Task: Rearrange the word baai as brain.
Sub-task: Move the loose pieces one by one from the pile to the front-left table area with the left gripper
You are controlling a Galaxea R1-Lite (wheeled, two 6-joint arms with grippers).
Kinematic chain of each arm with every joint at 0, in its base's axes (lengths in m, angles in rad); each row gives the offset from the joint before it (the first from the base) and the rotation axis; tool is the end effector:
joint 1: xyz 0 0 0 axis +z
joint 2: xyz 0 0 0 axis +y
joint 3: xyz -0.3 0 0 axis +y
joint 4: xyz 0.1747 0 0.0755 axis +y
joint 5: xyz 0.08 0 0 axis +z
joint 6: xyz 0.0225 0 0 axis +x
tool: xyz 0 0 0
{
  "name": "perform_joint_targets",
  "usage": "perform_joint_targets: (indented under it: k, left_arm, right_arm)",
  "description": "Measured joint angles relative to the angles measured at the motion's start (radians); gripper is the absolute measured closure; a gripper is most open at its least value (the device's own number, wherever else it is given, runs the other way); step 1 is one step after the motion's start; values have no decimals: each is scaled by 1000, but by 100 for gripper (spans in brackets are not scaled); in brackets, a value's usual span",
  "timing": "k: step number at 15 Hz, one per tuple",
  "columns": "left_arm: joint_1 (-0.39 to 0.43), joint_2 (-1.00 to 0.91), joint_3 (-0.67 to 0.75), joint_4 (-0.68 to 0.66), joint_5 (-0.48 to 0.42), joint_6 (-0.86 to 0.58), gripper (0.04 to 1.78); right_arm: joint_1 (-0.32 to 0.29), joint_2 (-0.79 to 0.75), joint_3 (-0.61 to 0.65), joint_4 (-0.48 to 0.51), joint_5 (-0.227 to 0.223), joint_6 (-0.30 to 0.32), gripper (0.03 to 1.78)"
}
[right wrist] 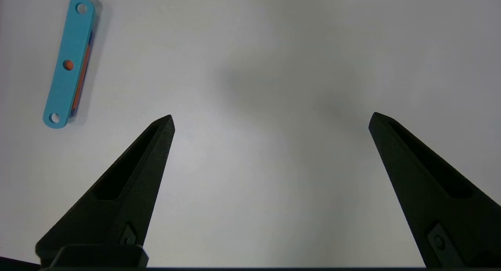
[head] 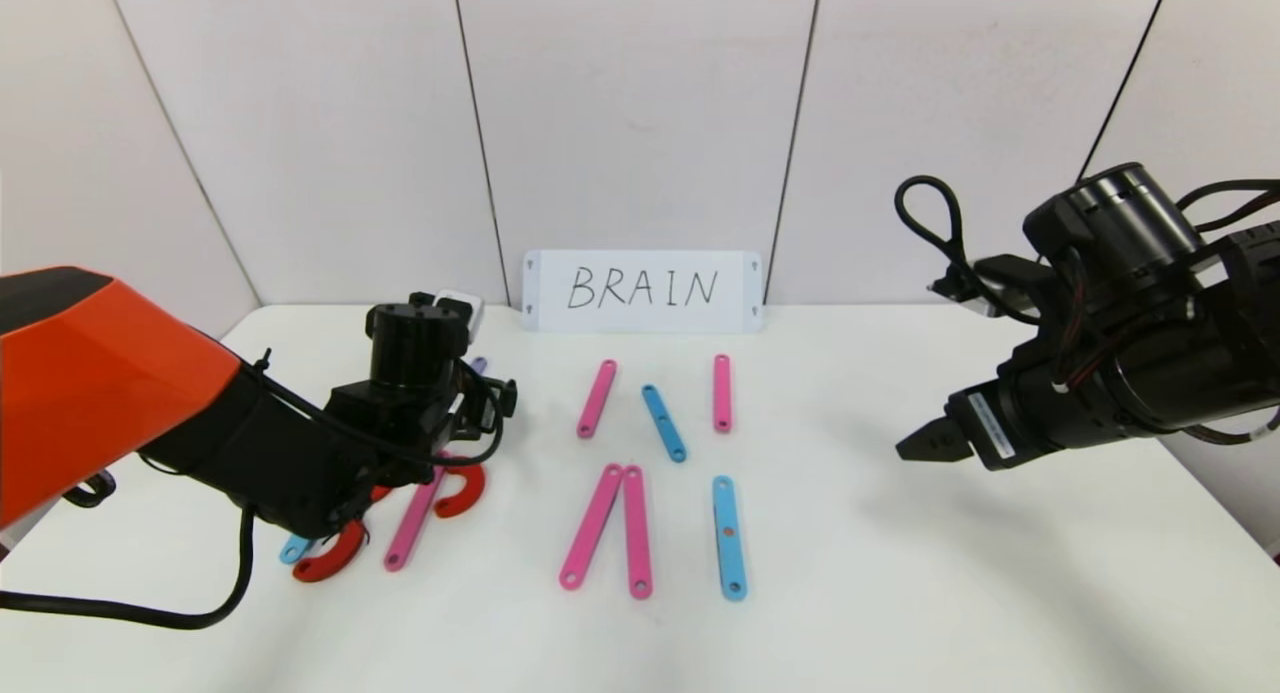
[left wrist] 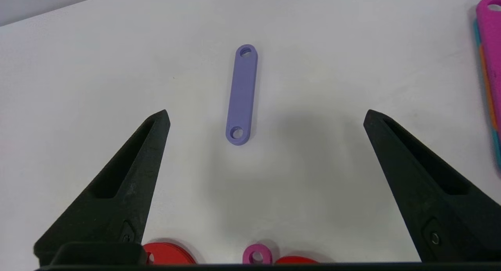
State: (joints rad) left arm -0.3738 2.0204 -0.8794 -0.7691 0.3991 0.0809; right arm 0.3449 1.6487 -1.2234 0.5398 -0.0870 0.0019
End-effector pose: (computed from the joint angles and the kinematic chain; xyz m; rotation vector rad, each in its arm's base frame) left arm 0.3436 -0.1254 0.1062 0.2203 0.3456 0.0111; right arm 0.2566 0.0901 0.2116 -0.2056 0.9453 0.2366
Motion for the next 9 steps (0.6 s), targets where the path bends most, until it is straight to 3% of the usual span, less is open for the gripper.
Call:
perform_joint_targets:
  k: [9]
  left_arm:
    - [59, 84, -267, 319, 50, -201, 9]
  right_arm:
    - [1, 18, -1, -3, -1, 0, 7]
